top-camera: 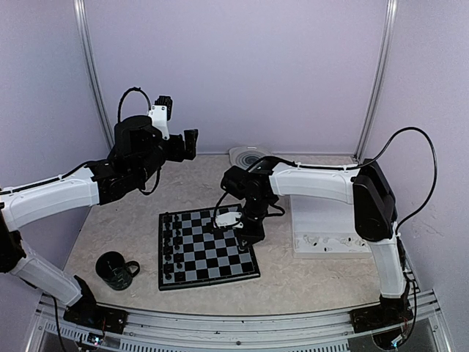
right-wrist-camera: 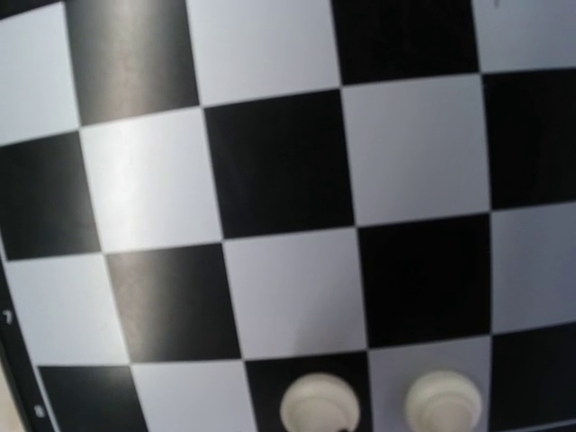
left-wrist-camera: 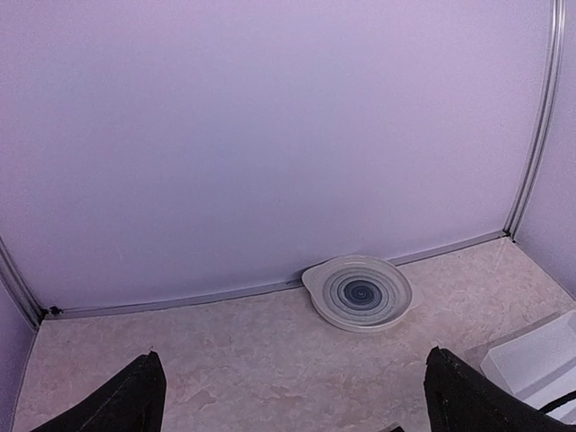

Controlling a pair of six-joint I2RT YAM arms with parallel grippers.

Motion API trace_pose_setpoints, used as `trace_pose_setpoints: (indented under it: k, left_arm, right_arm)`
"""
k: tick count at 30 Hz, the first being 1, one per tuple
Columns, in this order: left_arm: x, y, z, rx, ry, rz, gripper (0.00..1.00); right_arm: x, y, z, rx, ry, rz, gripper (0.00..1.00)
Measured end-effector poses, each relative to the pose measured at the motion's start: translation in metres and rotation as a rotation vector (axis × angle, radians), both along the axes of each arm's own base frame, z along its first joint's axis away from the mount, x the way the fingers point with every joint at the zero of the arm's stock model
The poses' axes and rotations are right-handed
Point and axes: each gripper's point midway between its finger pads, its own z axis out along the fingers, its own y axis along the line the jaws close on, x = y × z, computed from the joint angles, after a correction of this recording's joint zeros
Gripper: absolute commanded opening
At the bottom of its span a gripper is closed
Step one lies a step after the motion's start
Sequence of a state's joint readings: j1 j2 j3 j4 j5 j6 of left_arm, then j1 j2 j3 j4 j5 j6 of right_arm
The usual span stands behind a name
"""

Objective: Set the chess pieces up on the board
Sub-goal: Place the bishop on c1, then pick up the pawn from the storage box.

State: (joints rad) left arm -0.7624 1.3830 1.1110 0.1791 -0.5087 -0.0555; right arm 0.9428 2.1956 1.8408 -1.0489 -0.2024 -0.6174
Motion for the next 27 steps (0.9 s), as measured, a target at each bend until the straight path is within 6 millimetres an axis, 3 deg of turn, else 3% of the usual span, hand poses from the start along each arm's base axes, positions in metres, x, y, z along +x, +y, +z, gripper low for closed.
trace_pose_setpoints:
  k: [11,27]
  left_arm:
    - [-0.0003,-0.0015,-0.0002,0.0,0.001,-0.008,0.99]
    - [-0.0003,-0.0048,-0.0025,0.002,0.006,-0.024,0.99]
  right_arm:
    - [-0.0035,-0.0036,-0.0054,-0.012,0.013,0.004,0.26]
    - [-0.0085,0.0013,-0.0038,0.018,0.038,0.029,0.41]
